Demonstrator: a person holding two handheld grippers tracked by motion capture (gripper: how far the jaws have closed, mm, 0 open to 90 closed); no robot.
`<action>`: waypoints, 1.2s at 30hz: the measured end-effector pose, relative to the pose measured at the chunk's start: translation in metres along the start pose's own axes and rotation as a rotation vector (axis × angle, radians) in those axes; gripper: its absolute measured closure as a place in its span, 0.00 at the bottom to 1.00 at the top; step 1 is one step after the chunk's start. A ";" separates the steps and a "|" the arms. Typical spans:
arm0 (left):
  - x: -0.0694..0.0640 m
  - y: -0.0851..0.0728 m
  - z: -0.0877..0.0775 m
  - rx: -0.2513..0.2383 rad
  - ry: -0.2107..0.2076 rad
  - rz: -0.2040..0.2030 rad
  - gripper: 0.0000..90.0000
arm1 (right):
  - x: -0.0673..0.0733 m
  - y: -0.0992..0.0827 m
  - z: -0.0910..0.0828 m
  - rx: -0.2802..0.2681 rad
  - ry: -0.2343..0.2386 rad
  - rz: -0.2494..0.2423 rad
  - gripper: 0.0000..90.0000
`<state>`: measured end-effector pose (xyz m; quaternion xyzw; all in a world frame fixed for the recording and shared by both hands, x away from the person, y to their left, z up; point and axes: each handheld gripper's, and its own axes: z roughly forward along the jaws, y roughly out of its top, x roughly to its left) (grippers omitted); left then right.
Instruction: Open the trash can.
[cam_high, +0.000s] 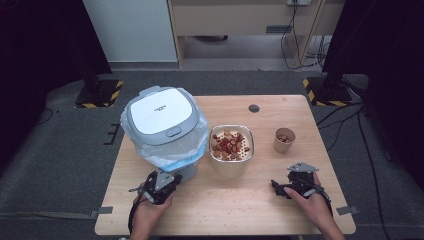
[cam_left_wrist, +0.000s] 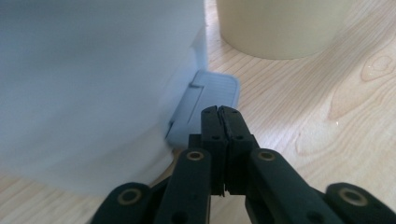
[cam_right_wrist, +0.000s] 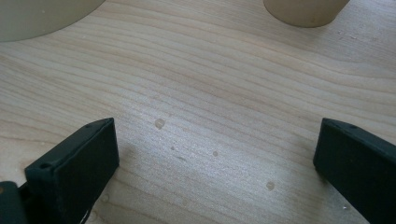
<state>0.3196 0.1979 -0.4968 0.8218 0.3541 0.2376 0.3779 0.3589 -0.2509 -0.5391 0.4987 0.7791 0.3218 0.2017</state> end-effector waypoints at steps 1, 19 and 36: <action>0.002 0.002 0.003 0.005 -0.001 0.035 0.99 | 0.000 0.000 0.000 0.000 0.000 0.000 0.01; -0.008 0.004 0.030 0.026 0.054 0.001 0.99 | 0.000 0.000 -0.001 0.001 0.003 -0.003 0.01; -0.007 0.002 0.035 0.076 0.053 0.009 1.00 | 0.000 -0.001 -0.001 0.002 0.003 -0.002 0.01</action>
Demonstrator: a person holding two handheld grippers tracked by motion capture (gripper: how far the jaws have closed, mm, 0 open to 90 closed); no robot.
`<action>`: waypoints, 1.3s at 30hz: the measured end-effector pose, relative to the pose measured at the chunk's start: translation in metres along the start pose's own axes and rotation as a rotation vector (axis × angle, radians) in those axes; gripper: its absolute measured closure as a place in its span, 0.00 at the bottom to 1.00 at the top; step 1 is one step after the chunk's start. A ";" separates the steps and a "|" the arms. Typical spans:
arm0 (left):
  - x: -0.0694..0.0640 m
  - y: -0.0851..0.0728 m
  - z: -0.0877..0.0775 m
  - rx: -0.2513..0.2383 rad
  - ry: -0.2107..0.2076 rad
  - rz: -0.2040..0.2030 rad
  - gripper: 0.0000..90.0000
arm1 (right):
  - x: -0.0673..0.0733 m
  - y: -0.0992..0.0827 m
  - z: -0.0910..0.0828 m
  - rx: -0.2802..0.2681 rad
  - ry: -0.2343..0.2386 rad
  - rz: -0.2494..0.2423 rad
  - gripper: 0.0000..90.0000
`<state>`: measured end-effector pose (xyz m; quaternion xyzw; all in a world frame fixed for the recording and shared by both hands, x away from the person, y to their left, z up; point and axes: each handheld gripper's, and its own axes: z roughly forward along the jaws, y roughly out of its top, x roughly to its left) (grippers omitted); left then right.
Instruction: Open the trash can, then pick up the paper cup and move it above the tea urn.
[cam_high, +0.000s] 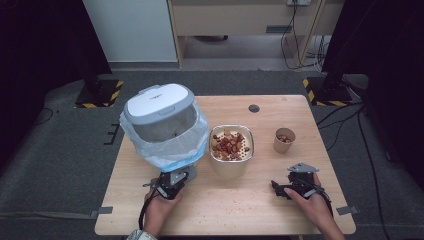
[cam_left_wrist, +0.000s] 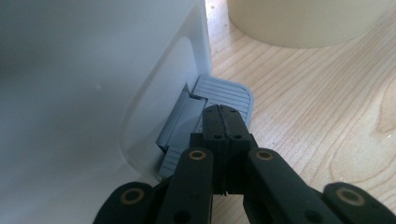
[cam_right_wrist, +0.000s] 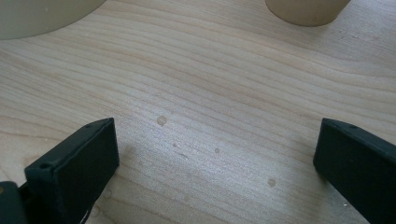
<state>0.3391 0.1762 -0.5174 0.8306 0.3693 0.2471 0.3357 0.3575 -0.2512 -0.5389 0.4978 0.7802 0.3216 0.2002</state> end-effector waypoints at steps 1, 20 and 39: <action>0.001 -0.001 0.001 0.001 -0.010 -0.023 1.00 | 0.000 0.000 0.000 0.000 0.000 0.000 0.01; 0.001 -0.001 0.004 0.024 -0.007 -0.021 1.00 | -0.001 0.003 -0.003 0.011 0.019 -0.023 0.06; 0.002 -0.001 0.004 0.021 -0.013 -0.028 1.00 | -0.006 0.011 -0.013 -0.053 0.009 0.030 0.05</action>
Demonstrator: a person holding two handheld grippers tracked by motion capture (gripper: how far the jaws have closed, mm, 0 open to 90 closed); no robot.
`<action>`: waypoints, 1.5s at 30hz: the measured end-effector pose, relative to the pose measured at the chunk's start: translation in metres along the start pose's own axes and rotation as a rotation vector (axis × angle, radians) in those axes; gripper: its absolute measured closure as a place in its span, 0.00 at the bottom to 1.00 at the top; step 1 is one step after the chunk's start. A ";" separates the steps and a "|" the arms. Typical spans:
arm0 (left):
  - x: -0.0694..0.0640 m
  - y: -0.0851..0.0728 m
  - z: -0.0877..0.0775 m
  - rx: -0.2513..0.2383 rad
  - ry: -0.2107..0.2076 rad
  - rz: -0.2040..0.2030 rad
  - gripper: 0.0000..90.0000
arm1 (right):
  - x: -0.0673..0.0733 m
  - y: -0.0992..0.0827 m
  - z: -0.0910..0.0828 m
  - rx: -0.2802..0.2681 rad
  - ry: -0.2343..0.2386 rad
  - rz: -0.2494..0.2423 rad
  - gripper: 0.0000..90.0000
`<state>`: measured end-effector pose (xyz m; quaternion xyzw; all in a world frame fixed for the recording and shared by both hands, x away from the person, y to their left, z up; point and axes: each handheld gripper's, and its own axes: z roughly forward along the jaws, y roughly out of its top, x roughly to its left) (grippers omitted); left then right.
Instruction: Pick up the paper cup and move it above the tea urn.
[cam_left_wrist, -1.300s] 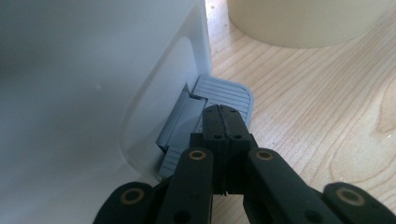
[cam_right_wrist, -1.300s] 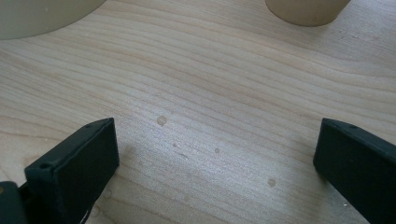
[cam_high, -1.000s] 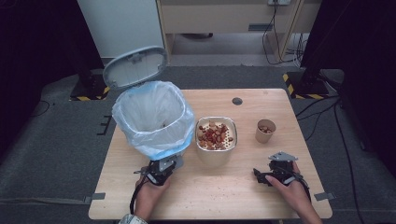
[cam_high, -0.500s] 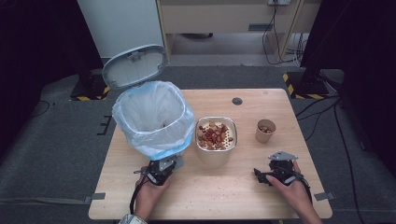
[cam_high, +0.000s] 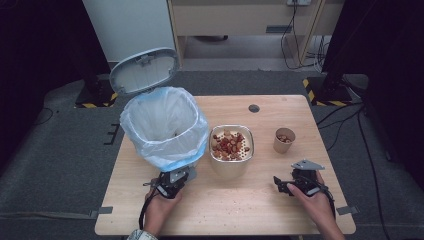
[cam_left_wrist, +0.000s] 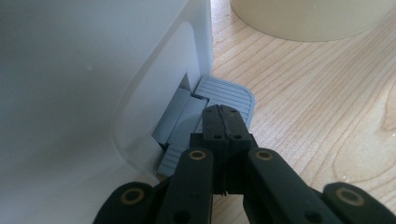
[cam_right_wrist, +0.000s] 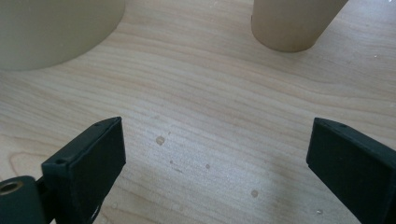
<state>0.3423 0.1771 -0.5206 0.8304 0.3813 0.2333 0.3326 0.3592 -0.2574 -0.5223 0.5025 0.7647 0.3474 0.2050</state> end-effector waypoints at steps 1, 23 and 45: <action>0.000 0.000 0.000 0.000 0.000 0.000 1.00 | -0.001 0.001 -0.001 -0.008 0.001 0.005 0.06; 0.001 0.000 0.000 0.002 -0.007 0.000 1.00 | -0.027 0.070 0.010 -0.020 -0.078 0.041 0.10; 0.002 -0.001 0.000 -0.005 -0.013 -0.008 1.00 | -0.044 0.073 0.066 -0.154 -0.130 0.117 0.16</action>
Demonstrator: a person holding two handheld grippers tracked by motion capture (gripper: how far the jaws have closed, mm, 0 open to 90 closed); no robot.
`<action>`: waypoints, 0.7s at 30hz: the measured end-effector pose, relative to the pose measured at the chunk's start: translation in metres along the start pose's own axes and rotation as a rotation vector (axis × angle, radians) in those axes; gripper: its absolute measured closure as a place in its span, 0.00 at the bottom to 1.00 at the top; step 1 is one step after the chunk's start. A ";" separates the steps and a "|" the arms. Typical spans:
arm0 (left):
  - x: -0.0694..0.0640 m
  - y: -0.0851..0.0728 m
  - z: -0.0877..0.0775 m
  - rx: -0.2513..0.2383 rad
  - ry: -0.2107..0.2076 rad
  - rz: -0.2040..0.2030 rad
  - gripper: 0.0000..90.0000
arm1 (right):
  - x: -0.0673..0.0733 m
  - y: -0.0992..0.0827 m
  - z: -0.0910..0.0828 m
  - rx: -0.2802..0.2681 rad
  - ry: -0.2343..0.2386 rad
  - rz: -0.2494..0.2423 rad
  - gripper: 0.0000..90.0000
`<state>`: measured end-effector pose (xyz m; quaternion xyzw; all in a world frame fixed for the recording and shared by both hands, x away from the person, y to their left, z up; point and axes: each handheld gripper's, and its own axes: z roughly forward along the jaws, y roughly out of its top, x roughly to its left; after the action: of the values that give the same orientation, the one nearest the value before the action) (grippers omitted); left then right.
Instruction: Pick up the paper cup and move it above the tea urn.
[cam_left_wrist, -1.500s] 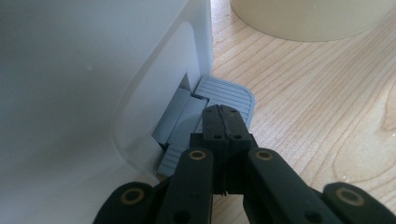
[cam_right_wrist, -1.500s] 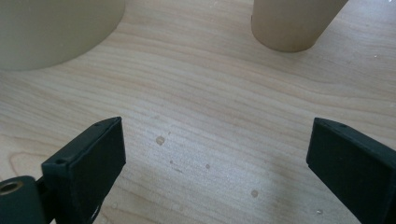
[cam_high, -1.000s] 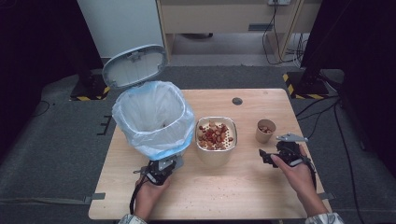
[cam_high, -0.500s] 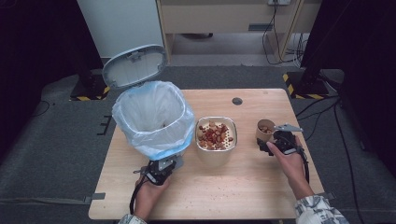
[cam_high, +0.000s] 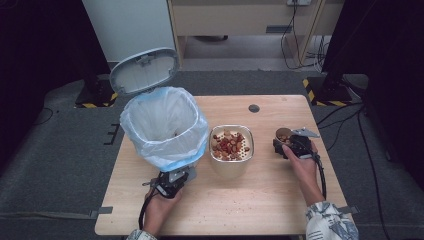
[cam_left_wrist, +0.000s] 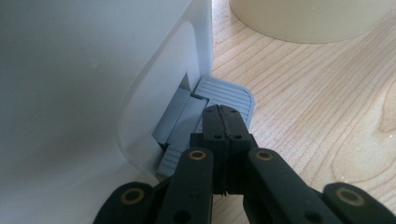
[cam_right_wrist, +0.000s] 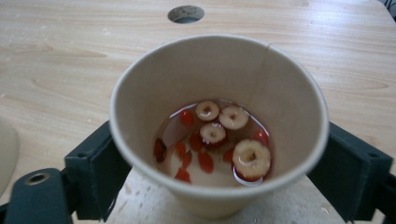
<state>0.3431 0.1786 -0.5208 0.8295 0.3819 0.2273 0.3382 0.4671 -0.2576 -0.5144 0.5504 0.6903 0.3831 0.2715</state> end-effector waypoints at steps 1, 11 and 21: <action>0.000 0.000 0.000 0.000 0.000 0.000 1.00 | 0.000 -0.001 0.003 -0.008 0.000 0.006 0.17; 0.000 0.000 0.000 -0.002 0.000 -0.003 1.00 | 0.001 -0.005 0.015 -0.051 0.008 0.009 0.26; 0.000 0.000 0.000 -0.001 -0.002 -0.007 1.00 | 0.002 0.002 0.003 -0.080 0.038 -0.064 0.36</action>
<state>0.3431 0.1787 -0.5209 0.8282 0.3843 0.2255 0.3400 0.4702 -0.2547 -0.5144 0.5094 0.6969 0.4116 0.2922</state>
